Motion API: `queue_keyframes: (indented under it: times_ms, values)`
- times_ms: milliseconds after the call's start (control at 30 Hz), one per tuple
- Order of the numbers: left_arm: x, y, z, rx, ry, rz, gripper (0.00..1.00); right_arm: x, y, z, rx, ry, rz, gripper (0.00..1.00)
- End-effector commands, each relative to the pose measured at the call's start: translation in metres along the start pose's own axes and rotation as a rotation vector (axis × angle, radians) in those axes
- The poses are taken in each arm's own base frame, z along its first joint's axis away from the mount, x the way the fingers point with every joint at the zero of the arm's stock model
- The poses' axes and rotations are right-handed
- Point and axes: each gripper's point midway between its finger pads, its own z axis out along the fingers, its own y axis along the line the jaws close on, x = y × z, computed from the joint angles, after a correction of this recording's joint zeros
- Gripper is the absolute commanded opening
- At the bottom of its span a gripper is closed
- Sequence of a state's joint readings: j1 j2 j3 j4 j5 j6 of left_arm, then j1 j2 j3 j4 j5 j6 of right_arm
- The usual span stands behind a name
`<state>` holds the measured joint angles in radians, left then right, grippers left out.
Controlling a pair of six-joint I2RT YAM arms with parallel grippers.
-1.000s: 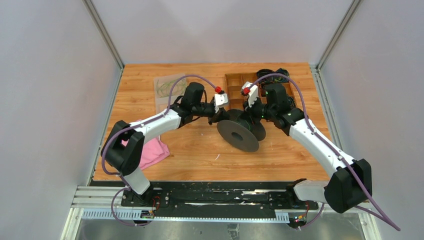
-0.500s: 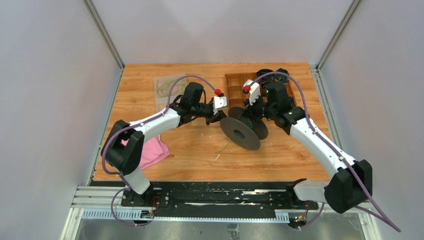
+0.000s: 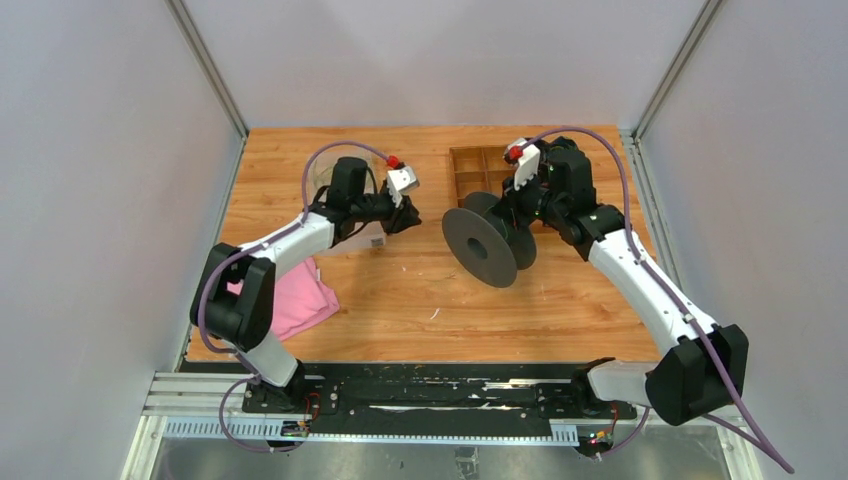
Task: Wrap the cables
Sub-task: Wrap the cable around the cable reel.
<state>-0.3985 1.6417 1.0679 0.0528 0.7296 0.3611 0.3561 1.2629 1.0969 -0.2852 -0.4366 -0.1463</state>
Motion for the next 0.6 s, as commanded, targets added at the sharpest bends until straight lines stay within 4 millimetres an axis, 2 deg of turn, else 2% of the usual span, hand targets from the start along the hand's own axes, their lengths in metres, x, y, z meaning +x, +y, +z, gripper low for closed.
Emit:
queue_keyframes:
  times_ms: [0,100,400,567]
  values:
    - [0.002,-0.017,-0.014,0.019,-0.041,-0.028,0.33,-0.044,0.001,-0.009,-0.026,-0.116,0.078,0.01]
    - [0.013,-0.025,-0.012,0.034,-0.050,-0.098,0.38,-0.056,-0.001,-0.011,-0.029,-0.136,0.122,0.01]
    - [0.014,-0.059,-0.003,0.156,-0.086,-0.126,0.44,-0.089,-0.008,-0.022,0.002,-0.175,0.186,0.01]
    - [0.010,-0.069,0.000,0.164,-0.085,-0.112,0.47,-0.092,-0.010,-0.023,0.017,-0.177,0.186,0.01]
